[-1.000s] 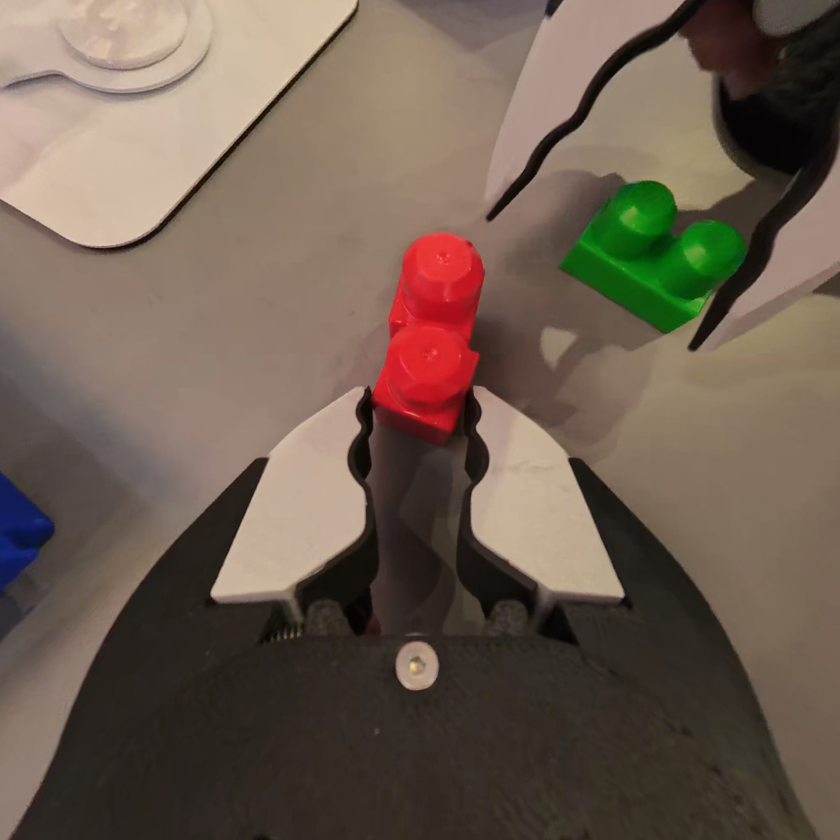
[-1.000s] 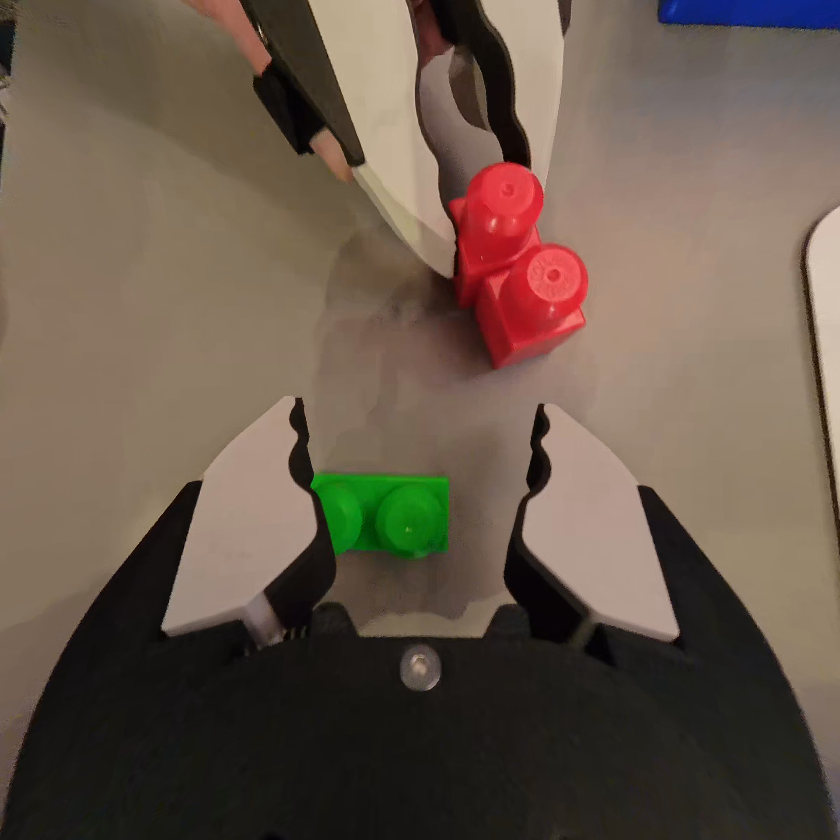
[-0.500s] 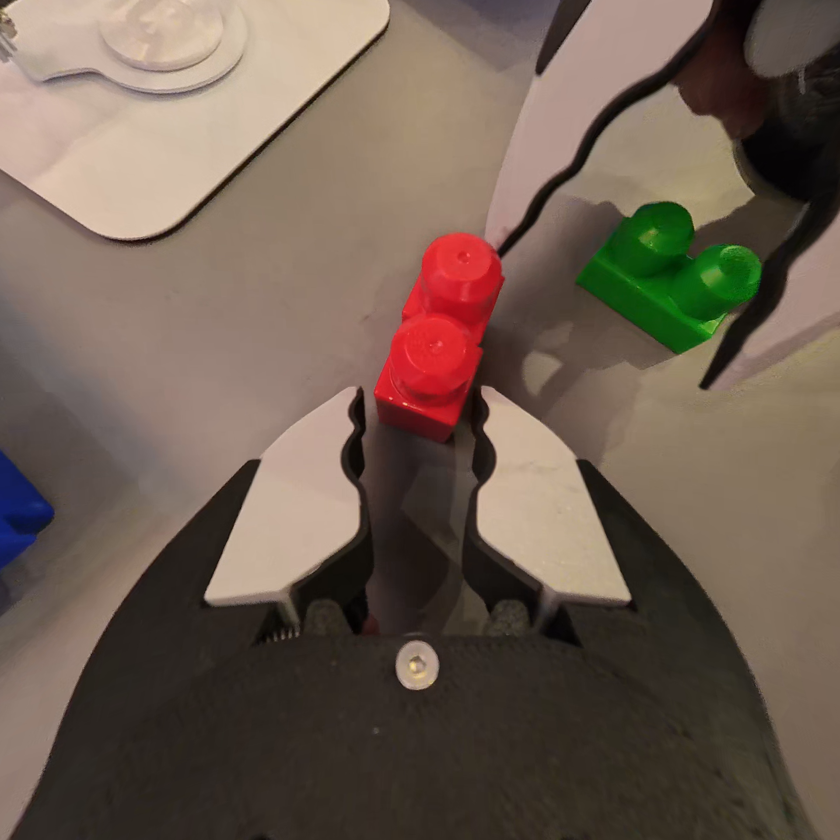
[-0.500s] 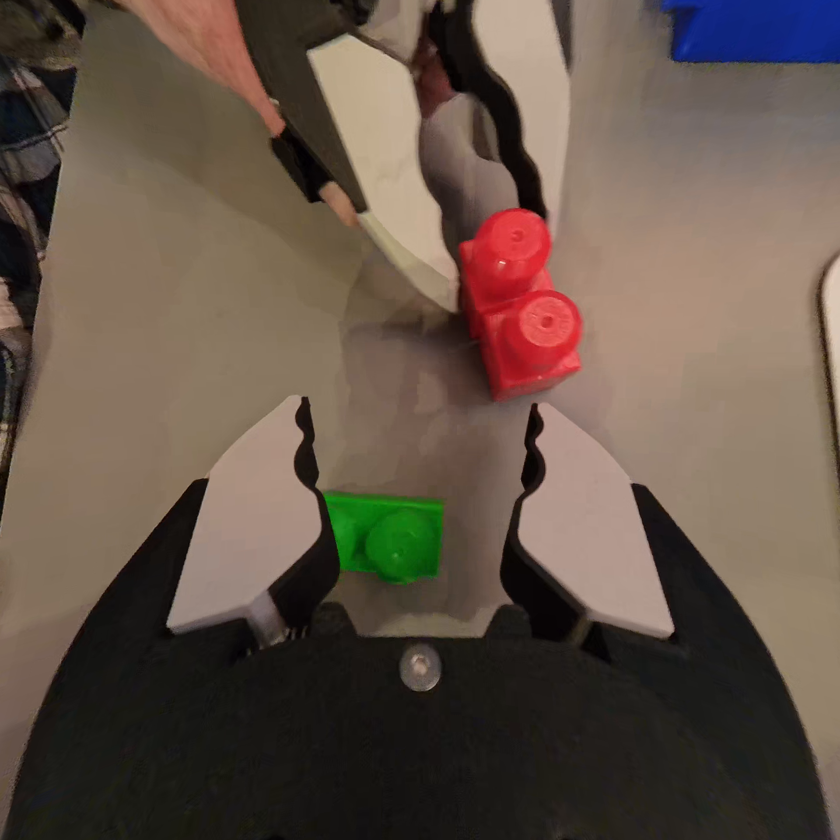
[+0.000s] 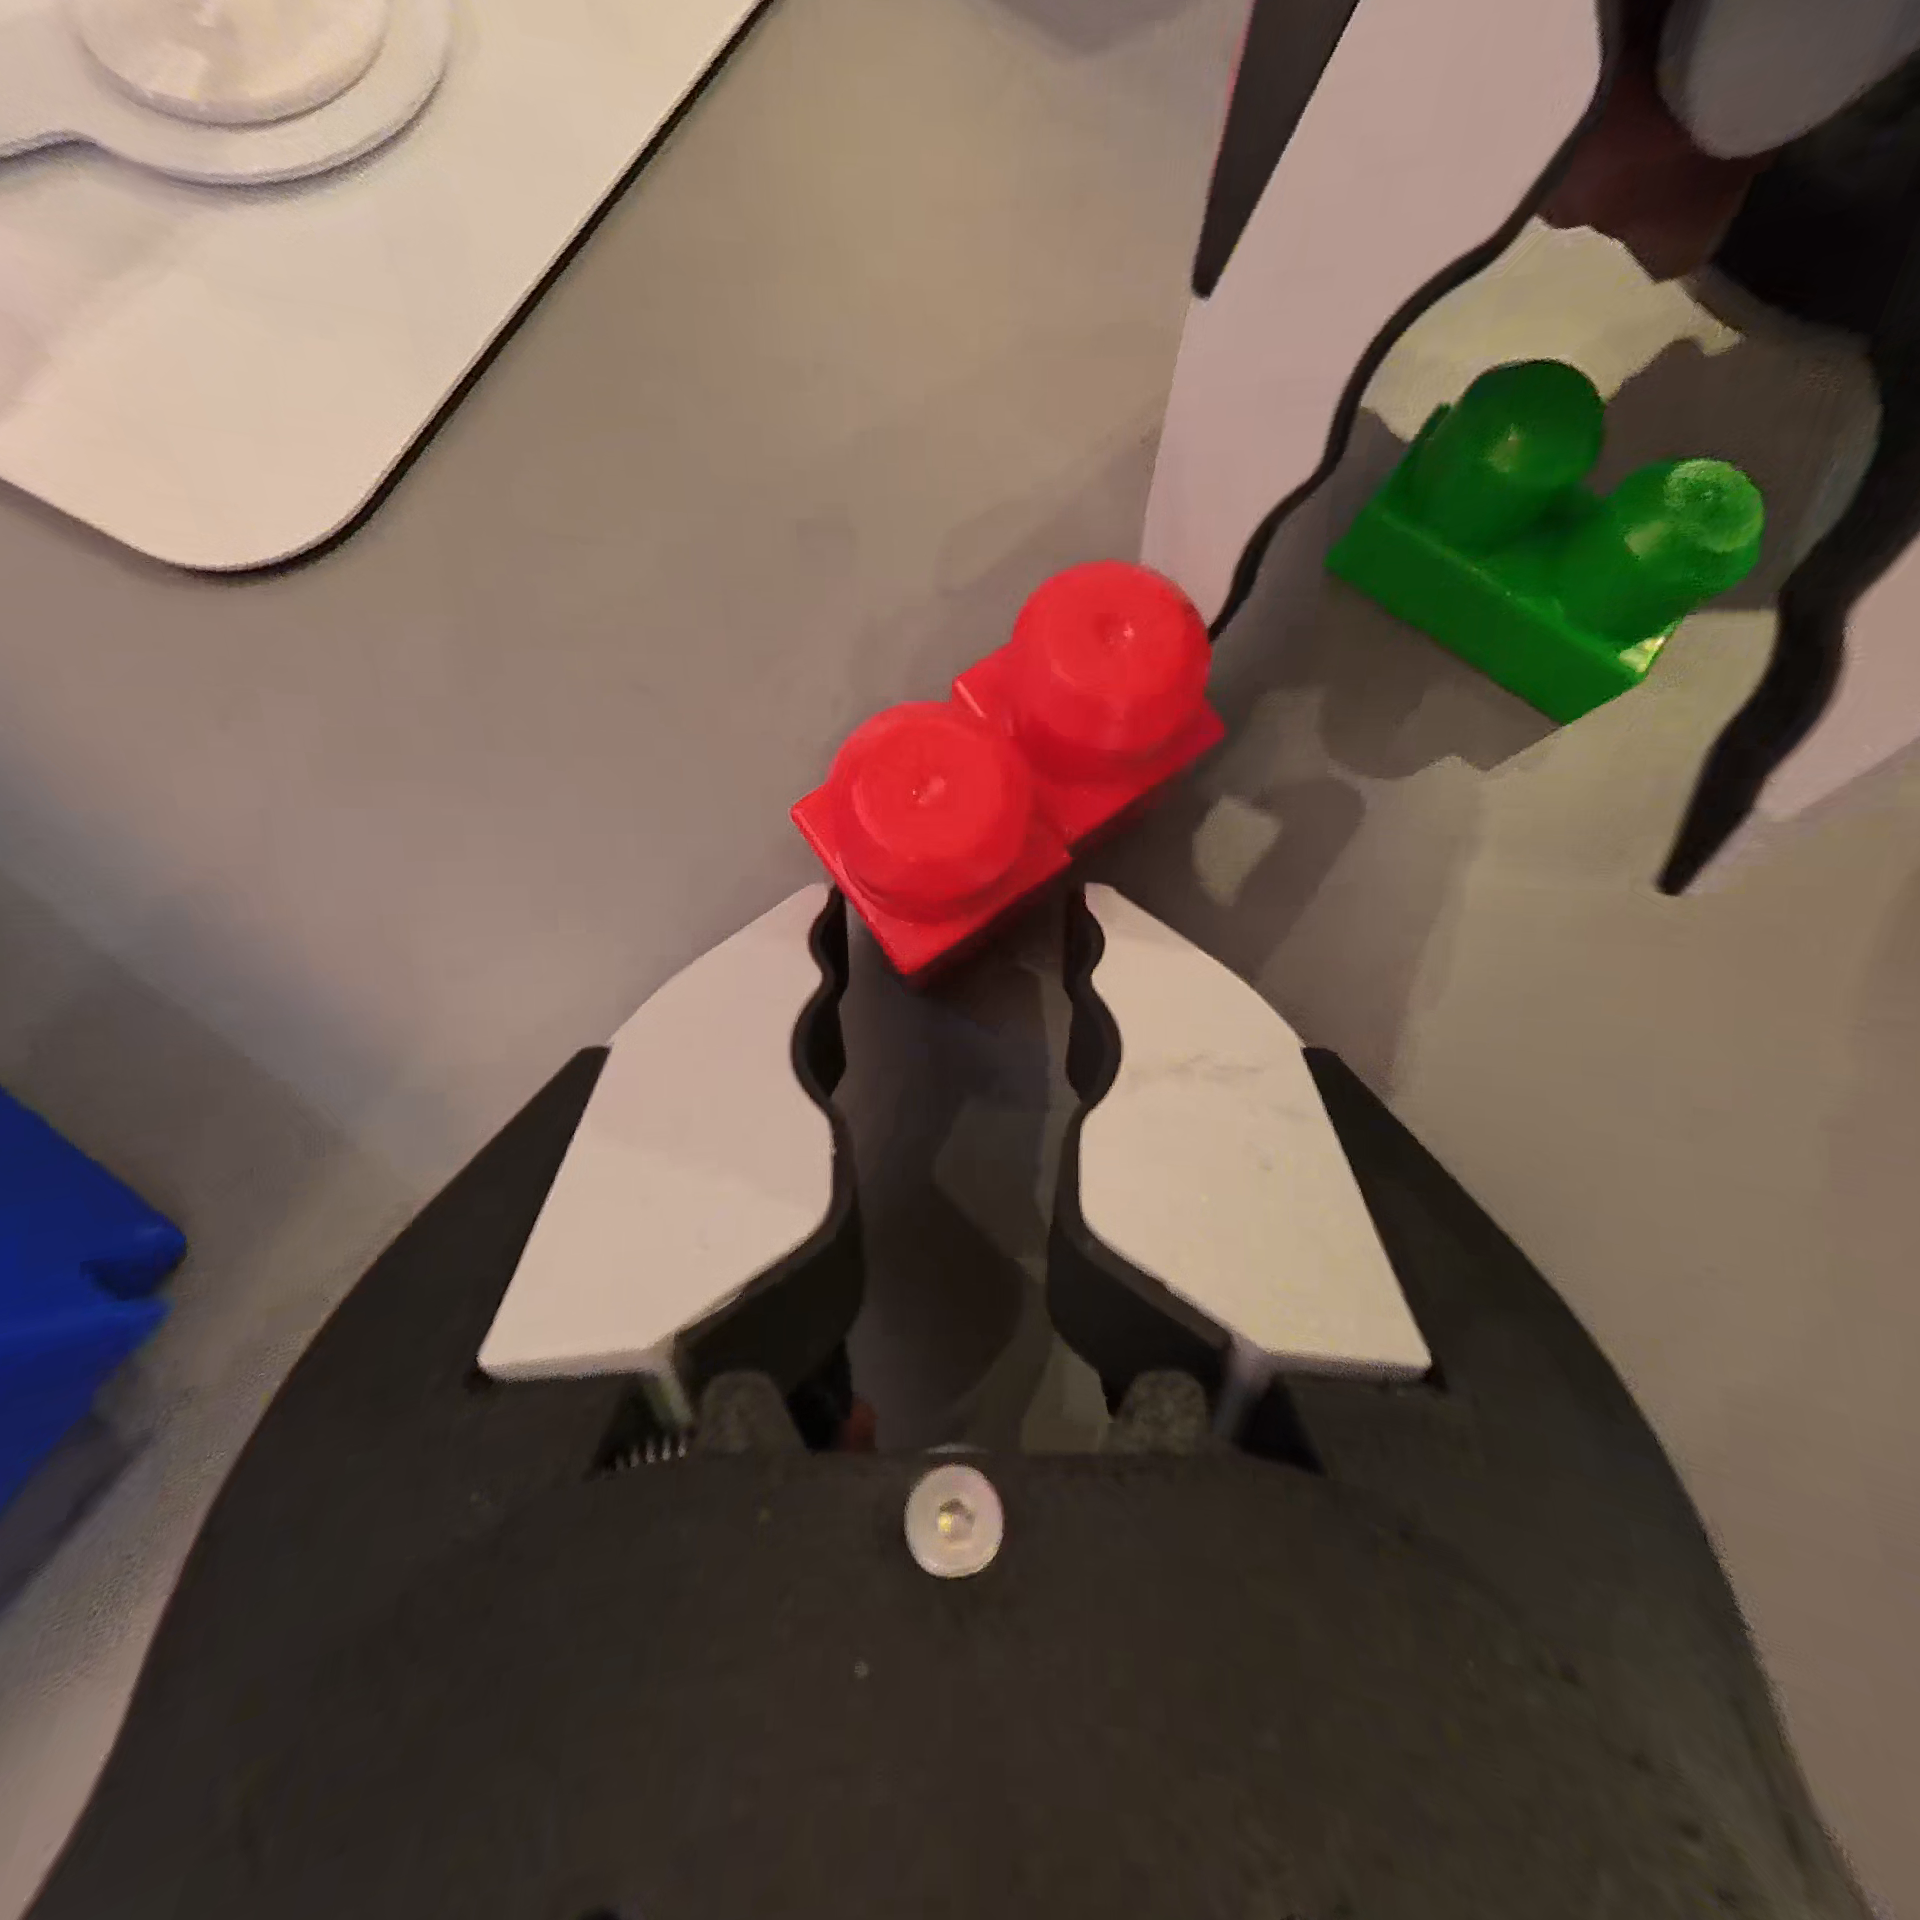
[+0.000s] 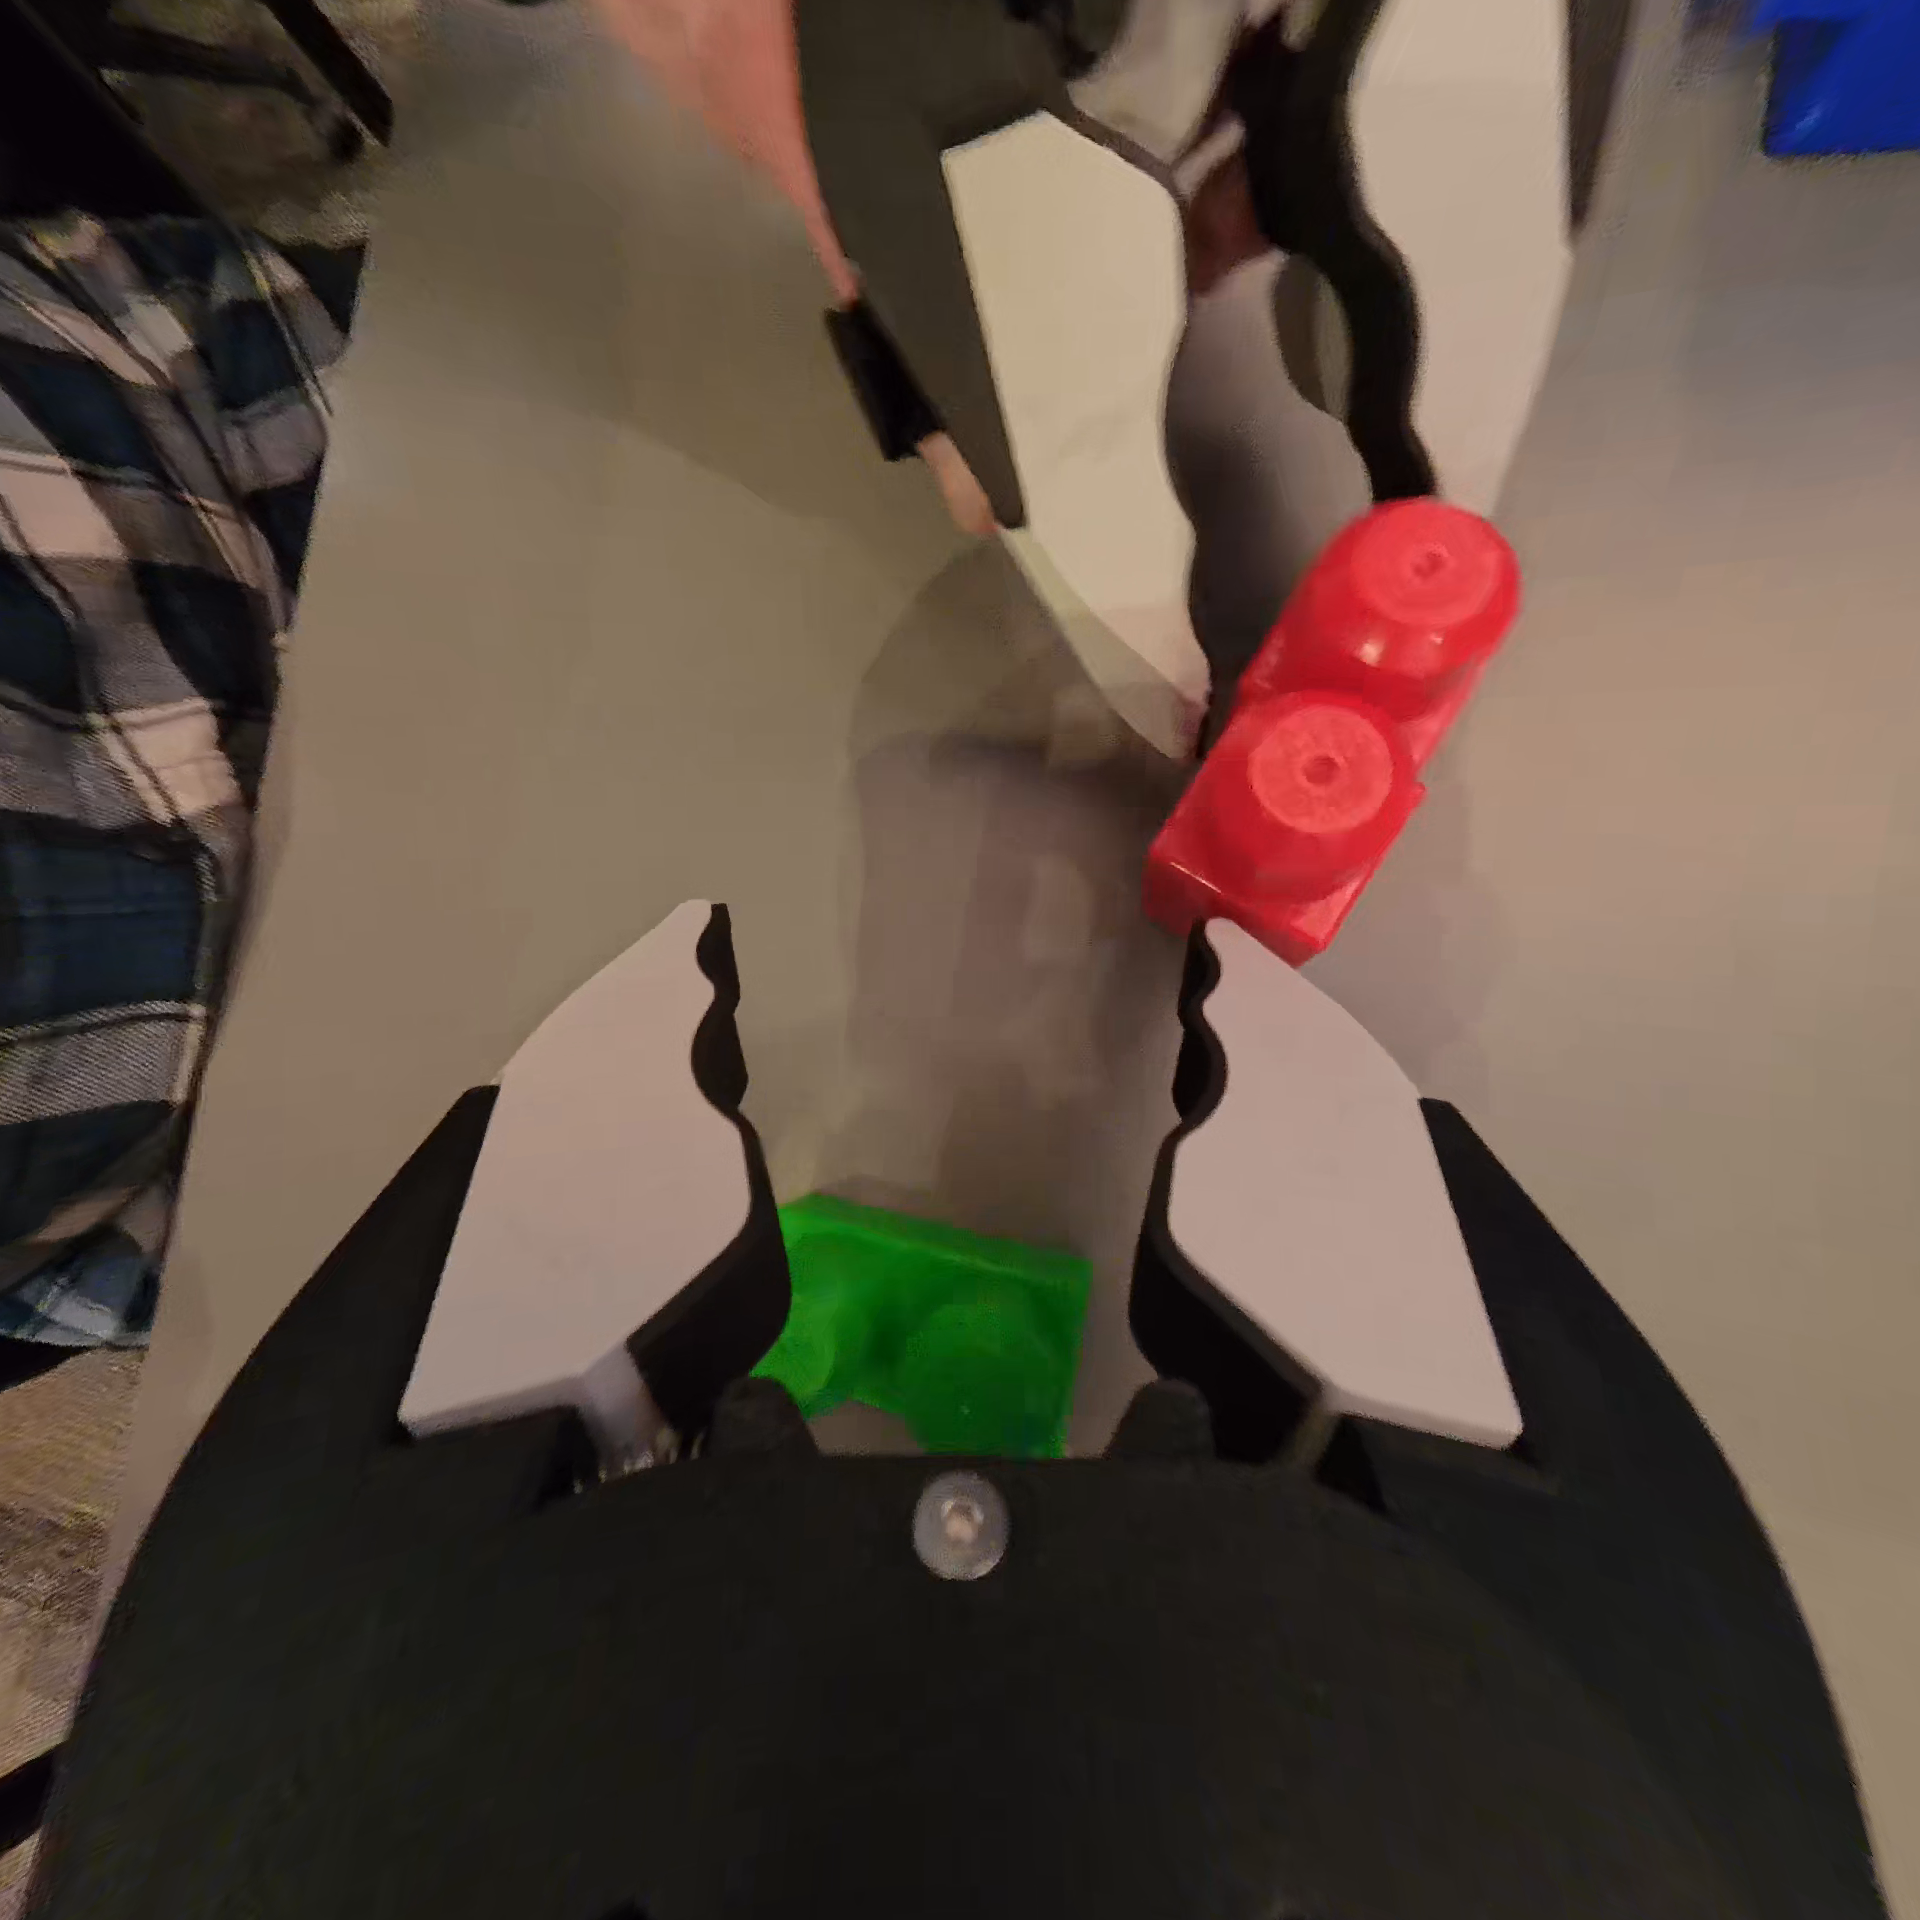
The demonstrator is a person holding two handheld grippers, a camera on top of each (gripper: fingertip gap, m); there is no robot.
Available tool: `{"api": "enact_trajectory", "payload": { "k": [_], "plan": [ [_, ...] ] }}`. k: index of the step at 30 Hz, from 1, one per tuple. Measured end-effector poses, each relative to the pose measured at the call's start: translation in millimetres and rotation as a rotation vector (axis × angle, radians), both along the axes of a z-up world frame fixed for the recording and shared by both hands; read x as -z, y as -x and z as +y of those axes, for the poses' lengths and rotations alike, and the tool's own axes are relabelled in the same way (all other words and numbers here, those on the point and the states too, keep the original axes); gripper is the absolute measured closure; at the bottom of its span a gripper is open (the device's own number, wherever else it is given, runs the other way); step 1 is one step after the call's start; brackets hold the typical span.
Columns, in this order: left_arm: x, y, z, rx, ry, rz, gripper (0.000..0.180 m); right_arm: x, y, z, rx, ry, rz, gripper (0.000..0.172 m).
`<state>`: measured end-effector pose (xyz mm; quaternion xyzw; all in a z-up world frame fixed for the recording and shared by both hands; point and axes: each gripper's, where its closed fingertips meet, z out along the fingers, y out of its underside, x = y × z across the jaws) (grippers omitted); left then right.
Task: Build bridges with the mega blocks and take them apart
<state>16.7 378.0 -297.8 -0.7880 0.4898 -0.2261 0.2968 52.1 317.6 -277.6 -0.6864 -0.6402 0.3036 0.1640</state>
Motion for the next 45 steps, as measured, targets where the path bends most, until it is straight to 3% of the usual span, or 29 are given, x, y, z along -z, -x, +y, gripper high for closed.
{"api": "enact_trajectory", "payload": {
  "k": [6,8,12,14,19,22,30,39,45],
  "plan": [
    [0.1,-1.2,7.5,0.203,0.046,0.011,0.139,1.1,12.6,-14.4,-0.028,0.059,-0.023,0.085],
    [0.0,3.9,7.3,0.226,0.064,0.028,0.131,-0.5,8.2,-16.9,-0.029,0.061,-0.028,0.085],
    [-10.9,13.1,1.7,0.11,0.069,-0.043,0.119,-13.2,-12.4,-1.9,0.032,0.05,-0.003,0.088],
    [-11.8,12.2,-0.8,0.018,0.042,-0.064,0.116,-13.6,-17.8,14.5,0.07,0.038,0.005,0.081],
    [9.0,1.2,-3.4,-0.156,-0.03,0.009,0.08,1.2,-9.1,24.2,0.041,0.049,-0.045,0.071],
    [8.6,-3.2,3.6,-0.26,-0.043,0.009,0.07,2.9,-1.9,22.4,0.022,0.069,-0.036,0.069],
    [9.1,-21.6,10.4,-0.264,-0.027,-0.002,0.103,-3.8,-4.7,23.7,0.028,0.067,-0.006,0.071],
    [5.3,-28.5,9.2,-0.194,-0.037,-0.021,0.105,-10.8,-13.5,26.4,0.034,0.059,0.024,0.072],
    [-35.8,-40.0,-0.9,-0.037,-0.078,-0.193,0.105,-35.8,-13.0,24.4,0.0,-0.023,0.132,0.072]
  ]
}}
